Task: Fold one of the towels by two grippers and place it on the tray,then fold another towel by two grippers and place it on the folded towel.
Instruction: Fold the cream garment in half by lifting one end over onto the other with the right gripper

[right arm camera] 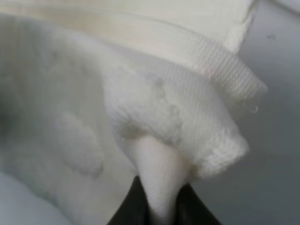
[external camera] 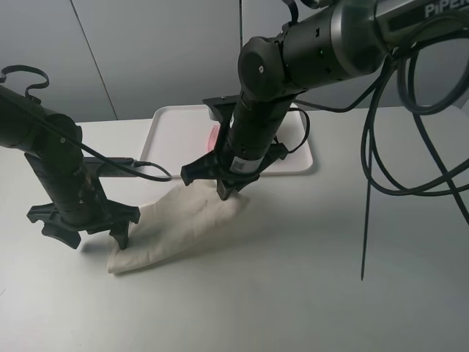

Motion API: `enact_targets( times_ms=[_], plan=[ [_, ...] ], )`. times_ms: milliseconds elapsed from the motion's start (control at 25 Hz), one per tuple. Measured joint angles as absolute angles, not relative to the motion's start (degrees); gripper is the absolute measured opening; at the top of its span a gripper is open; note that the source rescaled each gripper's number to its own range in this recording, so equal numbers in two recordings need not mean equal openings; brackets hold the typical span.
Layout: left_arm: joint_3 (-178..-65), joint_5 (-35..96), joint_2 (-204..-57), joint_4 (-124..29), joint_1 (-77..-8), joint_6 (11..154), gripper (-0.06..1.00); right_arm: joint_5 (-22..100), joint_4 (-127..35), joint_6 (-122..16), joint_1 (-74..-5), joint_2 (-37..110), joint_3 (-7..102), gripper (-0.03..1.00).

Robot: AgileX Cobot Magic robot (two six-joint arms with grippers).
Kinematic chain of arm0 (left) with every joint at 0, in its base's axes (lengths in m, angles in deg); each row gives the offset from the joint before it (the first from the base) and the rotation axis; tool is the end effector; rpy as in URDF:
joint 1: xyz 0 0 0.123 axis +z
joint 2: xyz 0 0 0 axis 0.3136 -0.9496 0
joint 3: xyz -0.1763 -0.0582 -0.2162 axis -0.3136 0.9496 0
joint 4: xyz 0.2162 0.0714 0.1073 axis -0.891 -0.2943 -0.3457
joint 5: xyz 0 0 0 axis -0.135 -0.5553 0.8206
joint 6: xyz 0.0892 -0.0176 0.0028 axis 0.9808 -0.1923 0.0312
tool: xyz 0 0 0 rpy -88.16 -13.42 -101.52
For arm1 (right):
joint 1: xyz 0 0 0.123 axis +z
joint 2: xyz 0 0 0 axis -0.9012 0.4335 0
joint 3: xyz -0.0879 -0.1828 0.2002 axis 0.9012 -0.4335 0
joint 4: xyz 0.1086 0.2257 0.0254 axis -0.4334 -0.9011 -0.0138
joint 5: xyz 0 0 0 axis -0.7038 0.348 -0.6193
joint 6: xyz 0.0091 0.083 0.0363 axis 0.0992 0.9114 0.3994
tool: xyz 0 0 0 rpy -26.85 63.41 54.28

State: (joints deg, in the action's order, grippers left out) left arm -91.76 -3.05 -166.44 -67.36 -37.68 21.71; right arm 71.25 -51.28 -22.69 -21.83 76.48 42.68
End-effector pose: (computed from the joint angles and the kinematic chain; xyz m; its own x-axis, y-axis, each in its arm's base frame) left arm 0.2766 -0.0909 0.0947 -0.9994 -0.0347 -0.0013 -0.0347 0.9968 0.0715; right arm 0.2816 0.2763 0.1623 -0.8808 -0.4178 -0.2228 -0.4627 0.8593 0.2180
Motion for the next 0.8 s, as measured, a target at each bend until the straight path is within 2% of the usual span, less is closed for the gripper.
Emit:
enact_targets(
  times_ms=[400, 800],
  plan=[
    [-91.8, -3.05, -166.49, -67.46, -37.68, 21.99, 1.0, 76.09, -59.6, -28.46, -22.04, 74.95, 42.68, 0.06],
    [-91.8, -3.05, -166.49, -67.57, -37.68, 23.41, 1.0, 75.98, -56.75, -25.02, -22.04, 74.95, 42.68, 0.06]
  ],
)
